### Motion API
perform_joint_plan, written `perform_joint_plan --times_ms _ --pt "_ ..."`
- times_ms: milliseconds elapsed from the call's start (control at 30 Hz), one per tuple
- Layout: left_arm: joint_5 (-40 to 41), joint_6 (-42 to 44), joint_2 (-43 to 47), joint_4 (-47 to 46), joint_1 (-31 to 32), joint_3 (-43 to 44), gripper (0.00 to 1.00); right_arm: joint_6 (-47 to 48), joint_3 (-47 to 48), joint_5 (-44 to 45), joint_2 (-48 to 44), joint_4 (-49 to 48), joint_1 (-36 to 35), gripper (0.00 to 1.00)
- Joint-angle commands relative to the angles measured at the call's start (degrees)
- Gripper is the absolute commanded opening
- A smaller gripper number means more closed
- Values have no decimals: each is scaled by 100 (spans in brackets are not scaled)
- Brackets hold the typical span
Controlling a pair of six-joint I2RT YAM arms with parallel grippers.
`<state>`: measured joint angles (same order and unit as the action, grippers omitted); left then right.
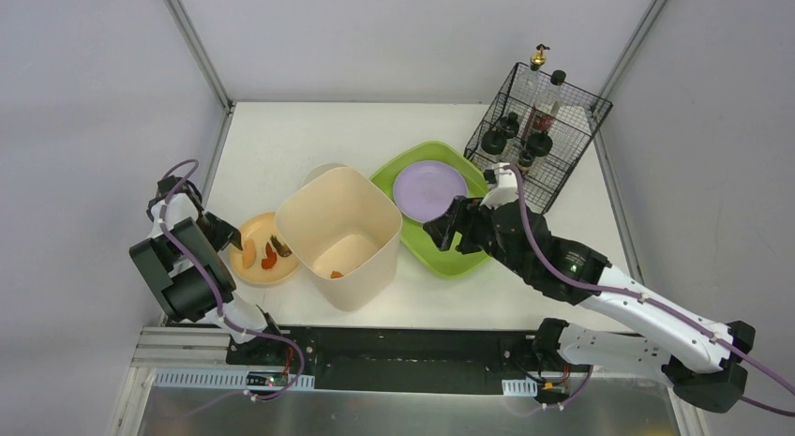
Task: Clear the kitchen counter
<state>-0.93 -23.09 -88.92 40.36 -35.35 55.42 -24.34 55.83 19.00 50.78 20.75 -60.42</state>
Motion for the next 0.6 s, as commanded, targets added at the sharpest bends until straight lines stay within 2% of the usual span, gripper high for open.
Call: perform_joint_plan --times_ms 0,367,567 --pt "-184 110 -5 -91 -54 57 59 109 -80 153 -123 -142 -28 73" --pt "-288 86 -523 -212 -59 122 51 174 -221 259 -387 -155 -29 75" --pt "-267 20 -790 -247 -59 149 39 218 -222 371 -446 -127 -31 75"
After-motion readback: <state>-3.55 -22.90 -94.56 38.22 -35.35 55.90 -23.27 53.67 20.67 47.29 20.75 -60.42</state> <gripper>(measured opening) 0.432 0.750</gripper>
